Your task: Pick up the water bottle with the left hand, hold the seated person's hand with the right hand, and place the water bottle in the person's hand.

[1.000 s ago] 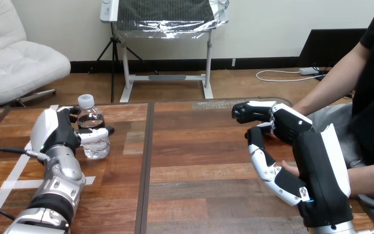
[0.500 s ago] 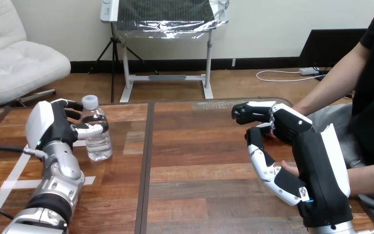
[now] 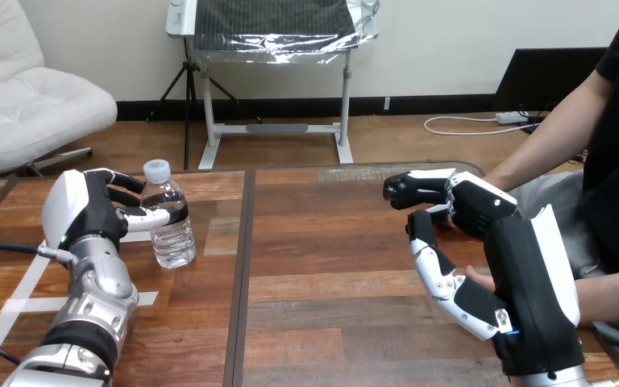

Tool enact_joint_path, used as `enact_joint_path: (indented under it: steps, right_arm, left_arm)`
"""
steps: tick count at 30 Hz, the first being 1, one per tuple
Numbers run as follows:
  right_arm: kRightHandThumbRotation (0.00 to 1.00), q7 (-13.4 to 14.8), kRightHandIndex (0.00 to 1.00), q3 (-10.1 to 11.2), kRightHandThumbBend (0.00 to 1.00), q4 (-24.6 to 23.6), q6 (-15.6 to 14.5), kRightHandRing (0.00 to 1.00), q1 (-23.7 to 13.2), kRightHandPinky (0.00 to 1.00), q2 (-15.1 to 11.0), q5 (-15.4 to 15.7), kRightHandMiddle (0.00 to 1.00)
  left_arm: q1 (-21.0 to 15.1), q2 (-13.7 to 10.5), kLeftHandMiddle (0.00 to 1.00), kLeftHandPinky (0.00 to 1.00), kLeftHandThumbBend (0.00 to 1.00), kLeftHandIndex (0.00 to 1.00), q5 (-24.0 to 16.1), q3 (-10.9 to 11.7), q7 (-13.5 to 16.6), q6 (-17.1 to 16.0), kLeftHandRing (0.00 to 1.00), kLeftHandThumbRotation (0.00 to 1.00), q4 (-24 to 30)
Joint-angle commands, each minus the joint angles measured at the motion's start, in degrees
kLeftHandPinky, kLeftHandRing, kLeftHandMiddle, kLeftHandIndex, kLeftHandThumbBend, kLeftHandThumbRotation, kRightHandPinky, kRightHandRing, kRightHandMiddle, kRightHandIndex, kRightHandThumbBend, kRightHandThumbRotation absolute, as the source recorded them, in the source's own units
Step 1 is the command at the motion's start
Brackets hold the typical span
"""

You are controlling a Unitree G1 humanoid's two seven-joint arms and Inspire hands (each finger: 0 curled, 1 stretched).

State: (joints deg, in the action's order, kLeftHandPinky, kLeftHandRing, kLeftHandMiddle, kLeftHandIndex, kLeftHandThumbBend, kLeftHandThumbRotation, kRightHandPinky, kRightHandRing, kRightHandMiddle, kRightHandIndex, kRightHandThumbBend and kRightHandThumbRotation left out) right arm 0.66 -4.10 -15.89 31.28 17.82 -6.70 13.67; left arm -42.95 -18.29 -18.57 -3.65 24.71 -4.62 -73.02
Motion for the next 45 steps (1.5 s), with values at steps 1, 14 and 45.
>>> enact_joint_path:
  steps: [1, 14, 45]
  right_arm:
    - [0.00, 0.49, 0.60, 1.00, 0.16, -2.45, 1.20, 0.63, -2.11, 0.48, -0.16, -0.05, 0.69]
    - [0.00, 0.48, 0.60, 1.32, 0.17, -3.19, 0.52, 0.64, -1.45, 0.49, 0.13, -0.13, 0.69]
    - [0.00, 0.42, 0.60, 1.36, 0.18, -3.01, 0.55, 0.65, -1.62, 0.51, -0.05, -0.05, 0.69]
  left_arm:
    - [-3.50, -1.01, 0.58, 0.46, 0.78, 0.59, -1.06, -1.17, -0.24, 0.12, 0.53, 0.00, -0.56]
    - [-3.47, -0.45, 0.60, 0.47, 0.80, 0.60, -1.44, -2.03, -1.00, -0.05, 0.54, 0.00, -0.93]
    - [-3.88, -0.61, 0.73, 0.60, 0.83, 0.73, -3.49, -5.12, -2.91, 1.96, 0.68, 0.17, -1.07]
